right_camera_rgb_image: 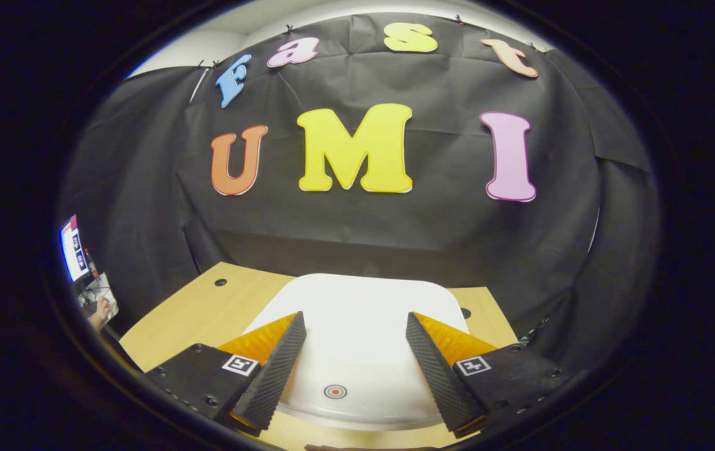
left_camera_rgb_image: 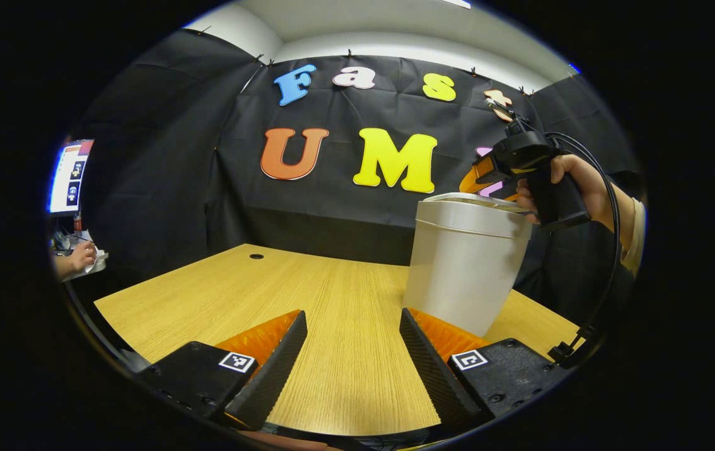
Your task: Press the lid of the desktop garbage bin to open it, pick up the crumpled paper on the desktop and throw it into the bin, then pick up the pop can on the desktop and drop it into the bin, and finally close the garbage bin lid.
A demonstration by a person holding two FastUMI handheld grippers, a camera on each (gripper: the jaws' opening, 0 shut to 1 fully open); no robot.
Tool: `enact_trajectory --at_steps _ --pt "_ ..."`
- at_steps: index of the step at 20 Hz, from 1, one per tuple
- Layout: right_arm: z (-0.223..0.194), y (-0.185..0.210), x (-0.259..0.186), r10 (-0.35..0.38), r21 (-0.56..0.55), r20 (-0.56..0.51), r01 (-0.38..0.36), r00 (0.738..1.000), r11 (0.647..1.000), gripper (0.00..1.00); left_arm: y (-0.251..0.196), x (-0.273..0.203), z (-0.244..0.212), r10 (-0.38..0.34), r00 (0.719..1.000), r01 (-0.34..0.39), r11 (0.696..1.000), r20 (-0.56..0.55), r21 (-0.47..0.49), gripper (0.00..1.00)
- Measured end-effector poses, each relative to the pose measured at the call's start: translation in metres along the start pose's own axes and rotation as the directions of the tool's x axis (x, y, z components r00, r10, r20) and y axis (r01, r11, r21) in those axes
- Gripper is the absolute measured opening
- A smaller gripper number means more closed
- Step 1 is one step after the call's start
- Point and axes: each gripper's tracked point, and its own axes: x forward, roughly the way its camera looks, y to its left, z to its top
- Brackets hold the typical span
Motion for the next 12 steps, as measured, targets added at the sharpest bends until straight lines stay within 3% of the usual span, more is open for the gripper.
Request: enact_trajectory --at_steps 12 --pt "-0.015 -0.003 -0.026 -0.083 0.033 -0.02 0.084 0.996 0.996 0.98 0.002 -0.006 0.001 -0.014 1.0 0.014 1.0 0.002 -0.007 0.98"
